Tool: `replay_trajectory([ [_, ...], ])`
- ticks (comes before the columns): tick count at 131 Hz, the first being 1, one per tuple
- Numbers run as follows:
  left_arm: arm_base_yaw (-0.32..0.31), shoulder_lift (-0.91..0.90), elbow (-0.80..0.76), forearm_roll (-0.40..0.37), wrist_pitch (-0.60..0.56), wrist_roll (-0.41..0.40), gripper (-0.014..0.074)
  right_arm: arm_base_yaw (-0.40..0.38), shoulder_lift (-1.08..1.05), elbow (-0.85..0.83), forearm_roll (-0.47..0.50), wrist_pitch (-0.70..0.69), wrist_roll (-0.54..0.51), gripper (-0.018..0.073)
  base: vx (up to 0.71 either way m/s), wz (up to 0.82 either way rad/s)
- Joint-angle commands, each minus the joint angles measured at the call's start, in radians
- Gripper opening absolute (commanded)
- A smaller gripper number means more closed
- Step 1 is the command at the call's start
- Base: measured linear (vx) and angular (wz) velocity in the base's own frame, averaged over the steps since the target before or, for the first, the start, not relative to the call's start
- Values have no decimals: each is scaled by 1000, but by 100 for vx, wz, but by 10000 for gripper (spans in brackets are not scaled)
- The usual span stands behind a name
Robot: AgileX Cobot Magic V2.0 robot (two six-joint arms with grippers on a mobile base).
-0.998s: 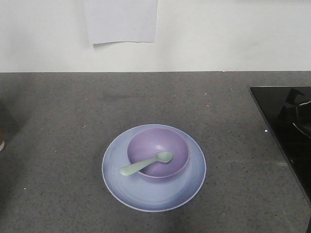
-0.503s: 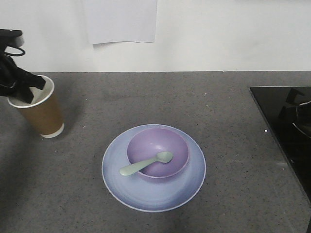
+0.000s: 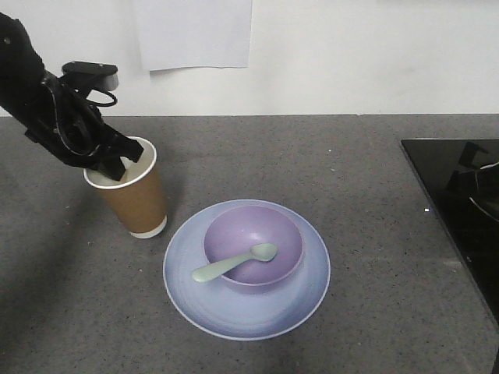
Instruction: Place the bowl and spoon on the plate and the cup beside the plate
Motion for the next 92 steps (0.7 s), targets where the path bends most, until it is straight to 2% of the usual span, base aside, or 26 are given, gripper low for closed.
replay_trajectory([
  [1,-20,-27,-31,-30,-32,1,-8,-6,-15,-24,-1,-53,-5,-7,0,0],
  [62,-20,-15,-34,-30,-34,-25,25,-6,-15,-24,-1,-53,-5,-7,0,0],
  [92,-20,-15,-34,-30,-29,-27,169,-6,-15,-24,-1,-53,-5,-7,0,0],
])
